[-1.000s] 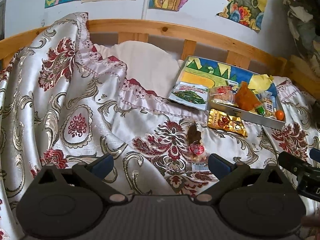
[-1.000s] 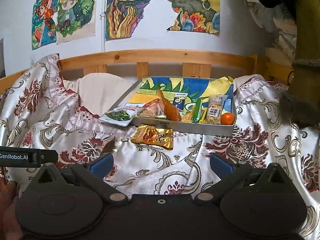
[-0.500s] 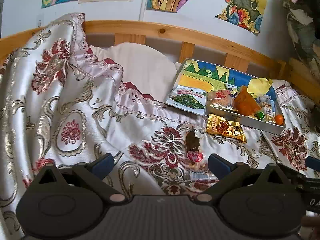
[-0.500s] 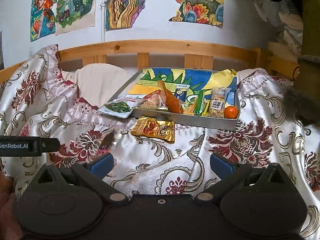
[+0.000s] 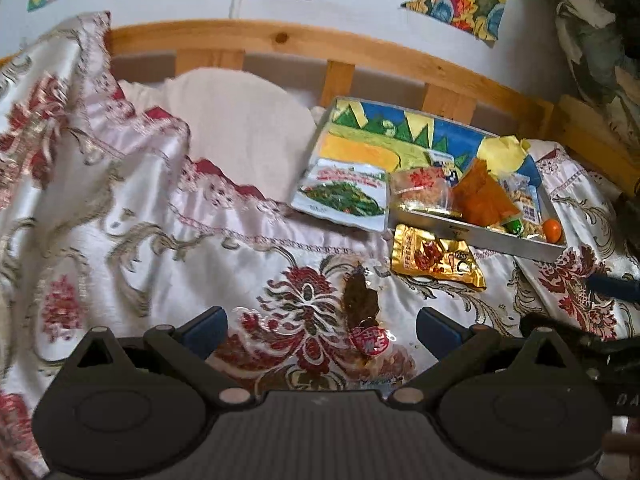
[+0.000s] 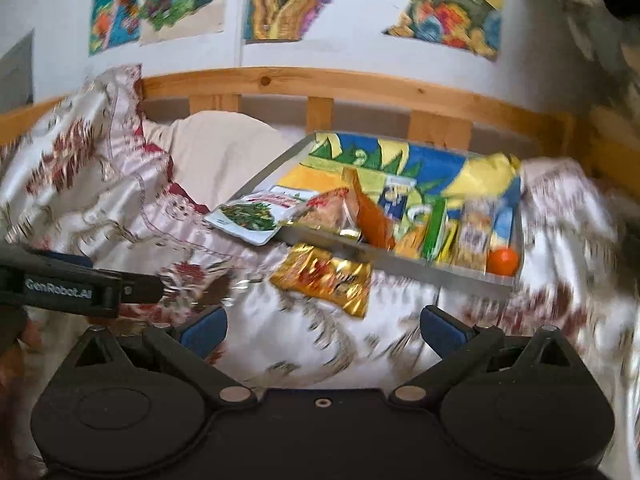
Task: Organize snacks
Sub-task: 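Grasp the gold foil packet with the right tool while the left tool grasps the brown red-labelled snack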
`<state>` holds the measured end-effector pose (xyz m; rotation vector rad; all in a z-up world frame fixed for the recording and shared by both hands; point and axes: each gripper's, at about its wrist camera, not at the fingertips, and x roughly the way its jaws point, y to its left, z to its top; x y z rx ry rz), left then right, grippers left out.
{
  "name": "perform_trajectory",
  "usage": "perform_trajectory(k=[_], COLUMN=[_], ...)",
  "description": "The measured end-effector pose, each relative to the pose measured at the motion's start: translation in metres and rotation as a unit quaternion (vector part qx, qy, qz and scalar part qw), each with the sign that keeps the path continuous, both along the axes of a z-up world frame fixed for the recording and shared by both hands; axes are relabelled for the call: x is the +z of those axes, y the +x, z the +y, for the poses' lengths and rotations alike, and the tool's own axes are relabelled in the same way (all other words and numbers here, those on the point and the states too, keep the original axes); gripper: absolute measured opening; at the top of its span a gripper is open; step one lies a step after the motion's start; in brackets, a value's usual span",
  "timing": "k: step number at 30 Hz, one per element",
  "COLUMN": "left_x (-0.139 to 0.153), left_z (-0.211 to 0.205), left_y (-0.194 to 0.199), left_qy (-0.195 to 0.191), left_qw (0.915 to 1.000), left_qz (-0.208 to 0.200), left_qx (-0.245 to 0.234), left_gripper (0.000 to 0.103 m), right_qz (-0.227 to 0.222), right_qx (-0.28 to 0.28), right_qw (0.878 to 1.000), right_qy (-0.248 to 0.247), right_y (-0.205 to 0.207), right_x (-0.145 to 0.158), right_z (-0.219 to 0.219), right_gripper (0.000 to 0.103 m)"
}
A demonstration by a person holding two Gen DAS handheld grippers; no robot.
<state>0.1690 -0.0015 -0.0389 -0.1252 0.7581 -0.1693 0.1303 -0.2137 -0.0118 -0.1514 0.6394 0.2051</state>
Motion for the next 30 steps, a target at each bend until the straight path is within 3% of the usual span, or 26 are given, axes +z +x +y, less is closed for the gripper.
perform_trajectory(k=[5, 10, 16, 20, 27, 30], left_x=[-0.013, -0.025, -0.033, -0.037, -0.05, -0.053], left_z=[-0.005, -0.014, -0.021, -0.025, -0.026, -0.028], left_y=[0.015, 0.026, 0.029, 0.033, 0.04, 0.039], left_qy=[-0.016, -0.012, -0.002, -0.008, -0.006, 0.004], left_qw=[0.9995, 0.9972, 0.9948, 0.9928, 0.9933, 0.9931], left_qz=[0.011, 0.012, -0.013, -0.008, 0.013, 0.006], left_qx=[-0.025, -0.074, -0.101, -0.119, -0.115, -0.117], left_gripper=[0.102, 0.102, 0.096, 0.089, 0.08, 0.08], right_qz=[-0.007, 0.021, 0.059, 0.072, 0.083, 0.083], right_qx=[0.053, 0.081, 0.076, 0.079, 0.088, 0.082], right_qw=[0.998, 0.996, 0.995, 0.993, 0.991, 0.993], right_qy=[-0.039, -0.028, 0.012, 0.043, 0.05, 0.034], right_y=[0.031, 0.066, 0.1, 0.112, 0.128, 0.129], right_x=[-0.017, -0.042, -0.064, -0.068, -0.075, -0.079], right_z=[-0.01, -0.02, -0.026, -0.025, -0.011, -0.007], right_gripper=[0.102, 0.102, 0.095, 0.094, 0.092, 0.083])
